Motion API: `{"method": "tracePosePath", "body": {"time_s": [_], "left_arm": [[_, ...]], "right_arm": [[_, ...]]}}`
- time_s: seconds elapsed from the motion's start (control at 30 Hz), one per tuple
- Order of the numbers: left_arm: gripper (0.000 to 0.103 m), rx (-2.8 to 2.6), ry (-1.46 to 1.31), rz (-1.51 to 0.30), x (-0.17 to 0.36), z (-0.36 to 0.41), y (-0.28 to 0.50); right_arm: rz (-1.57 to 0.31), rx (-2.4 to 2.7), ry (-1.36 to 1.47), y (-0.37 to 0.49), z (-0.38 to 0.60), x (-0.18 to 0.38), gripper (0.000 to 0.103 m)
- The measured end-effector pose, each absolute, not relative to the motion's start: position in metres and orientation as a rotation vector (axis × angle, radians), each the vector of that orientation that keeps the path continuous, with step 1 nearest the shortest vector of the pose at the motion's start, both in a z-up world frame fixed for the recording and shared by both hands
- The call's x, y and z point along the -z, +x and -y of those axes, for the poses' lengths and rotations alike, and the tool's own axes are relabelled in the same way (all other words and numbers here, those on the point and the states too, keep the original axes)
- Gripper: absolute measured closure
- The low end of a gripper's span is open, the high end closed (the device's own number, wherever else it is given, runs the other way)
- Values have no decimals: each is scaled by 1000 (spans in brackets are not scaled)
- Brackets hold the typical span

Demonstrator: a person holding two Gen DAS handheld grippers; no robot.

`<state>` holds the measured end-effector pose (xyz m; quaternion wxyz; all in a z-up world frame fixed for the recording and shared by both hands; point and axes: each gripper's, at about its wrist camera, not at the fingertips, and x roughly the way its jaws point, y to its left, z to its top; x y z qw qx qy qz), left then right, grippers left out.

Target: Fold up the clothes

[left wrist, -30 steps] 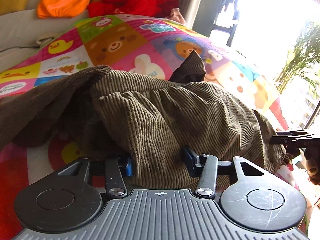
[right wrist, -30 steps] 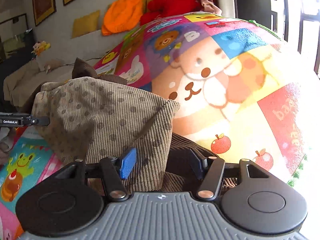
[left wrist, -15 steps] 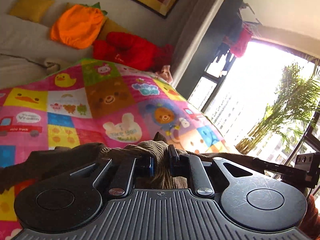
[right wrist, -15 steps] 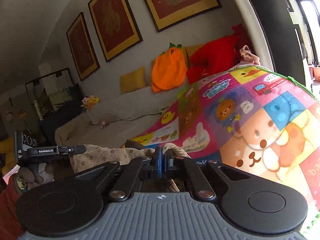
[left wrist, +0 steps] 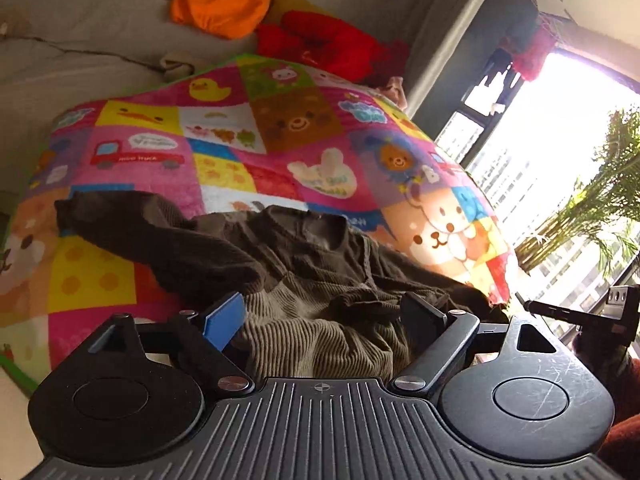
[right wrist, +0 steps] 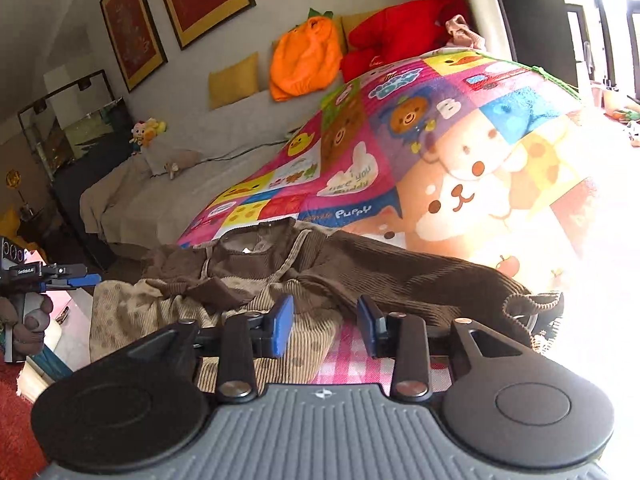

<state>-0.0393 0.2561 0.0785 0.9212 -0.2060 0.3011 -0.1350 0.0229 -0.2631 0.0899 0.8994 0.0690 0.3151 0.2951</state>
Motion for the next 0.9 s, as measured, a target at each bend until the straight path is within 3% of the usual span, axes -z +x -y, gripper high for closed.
{"method": "tracePosePath", "body": {"time_s": [0.17,0.4,0.43,0.5,0.53,0.8,0.9], "left_arm": [[8,249,-445,-597,-78,-266,-34],[8,231,-473,-701,-46,-260,43],[8,234,-484,-721,-40,-260,56],[8,238,-505,-753,-28,-258,81],[8,240,-515,-764,-24,-257,92],[8,209,-539,-746,-11,-248,152],[8,236,-541,-747,-15,-244,148]], "right_arm": [[-710,-554,83,58,243,-56,55],[-626,-521,-546,83,162,5,51],[-604,-506,-589,89,157,9,52],[-573,-470,-636,106,153,12,81],[-569,-441,-647,118,153,12,87],[-496,-147,-766,202,185,3,89],[-540,-185,-652,199,206,-15,85]]}}
